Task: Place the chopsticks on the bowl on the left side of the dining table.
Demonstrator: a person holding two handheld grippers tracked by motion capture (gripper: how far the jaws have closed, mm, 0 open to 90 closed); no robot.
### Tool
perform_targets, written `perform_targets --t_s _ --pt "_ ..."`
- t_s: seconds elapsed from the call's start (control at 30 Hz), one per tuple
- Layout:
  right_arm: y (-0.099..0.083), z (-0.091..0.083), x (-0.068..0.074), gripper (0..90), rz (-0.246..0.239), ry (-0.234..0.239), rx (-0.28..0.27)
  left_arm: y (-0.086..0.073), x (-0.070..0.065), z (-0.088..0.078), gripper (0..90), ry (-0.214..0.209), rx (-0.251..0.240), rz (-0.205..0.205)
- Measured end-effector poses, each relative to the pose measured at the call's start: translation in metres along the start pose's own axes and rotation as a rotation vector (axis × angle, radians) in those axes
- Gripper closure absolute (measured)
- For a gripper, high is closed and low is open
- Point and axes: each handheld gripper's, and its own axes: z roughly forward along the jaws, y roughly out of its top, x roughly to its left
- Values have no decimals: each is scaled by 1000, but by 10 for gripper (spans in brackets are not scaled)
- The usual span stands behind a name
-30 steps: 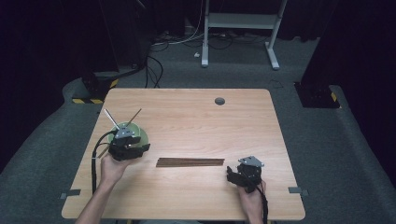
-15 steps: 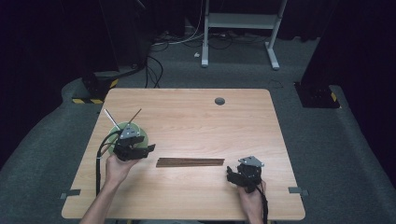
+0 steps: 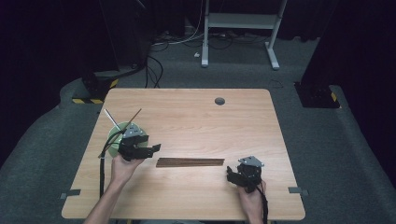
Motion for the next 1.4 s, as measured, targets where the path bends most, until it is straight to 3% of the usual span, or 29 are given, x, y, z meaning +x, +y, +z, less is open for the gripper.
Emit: perform_targets --t_s 0.57,1.4 --pt "0 0 0 218 0 0 0 7 -21 17 294 -34 19 40" --pt "0 0 0 218 0 0 0 8 -34 32 291 -85 11 30"
